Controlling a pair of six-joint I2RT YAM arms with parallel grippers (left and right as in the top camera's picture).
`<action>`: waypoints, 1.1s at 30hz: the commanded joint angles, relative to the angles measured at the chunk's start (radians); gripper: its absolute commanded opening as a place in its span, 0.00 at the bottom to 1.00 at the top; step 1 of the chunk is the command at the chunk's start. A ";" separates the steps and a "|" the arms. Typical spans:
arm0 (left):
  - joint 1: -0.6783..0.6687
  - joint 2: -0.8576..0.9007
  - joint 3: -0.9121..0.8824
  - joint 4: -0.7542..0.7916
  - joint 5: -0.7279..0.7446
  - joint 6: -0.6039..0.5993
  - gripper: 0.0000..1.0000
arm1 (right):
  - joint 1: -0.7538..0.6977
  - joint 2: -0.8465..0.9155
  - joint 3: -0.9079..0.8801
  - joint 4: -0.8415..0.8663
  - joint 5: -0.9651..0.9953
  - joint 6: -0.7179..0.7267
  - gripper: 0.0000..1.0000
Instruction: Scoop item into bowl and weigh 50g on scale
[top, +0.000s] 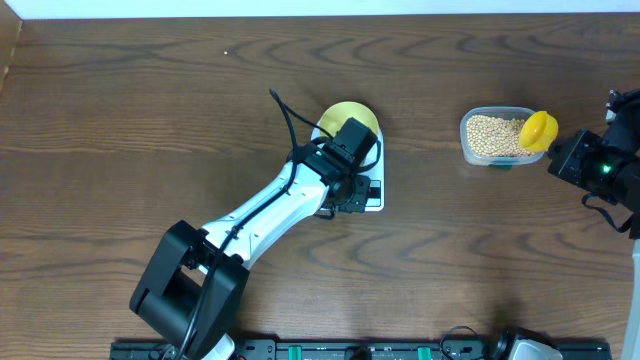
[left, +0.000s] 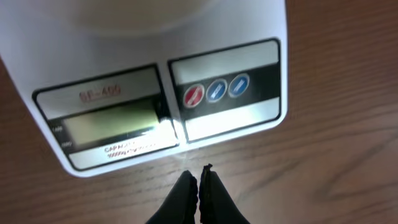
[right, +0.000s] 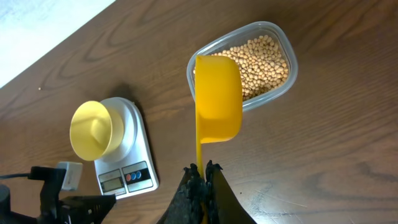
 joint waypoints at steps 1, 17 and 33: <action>0.000 -0.066 -0.010 -0.024 0.010 0.035 0.07 | -0.001 0.002 -0.004 0.002 0.004 -0.014 0.01; 0.000 -0.209 -0.258 0.330 -0.004 -0.018 0.07 | -0.001 0.016 -0.006 0.007 0.004 -0.013 0.01; -0.020 -0.087 -0.259 0.441 -0.130 -0.018 0.07 | -0.001 0.021 -0.006 0.008 0.004 -0.013 0.01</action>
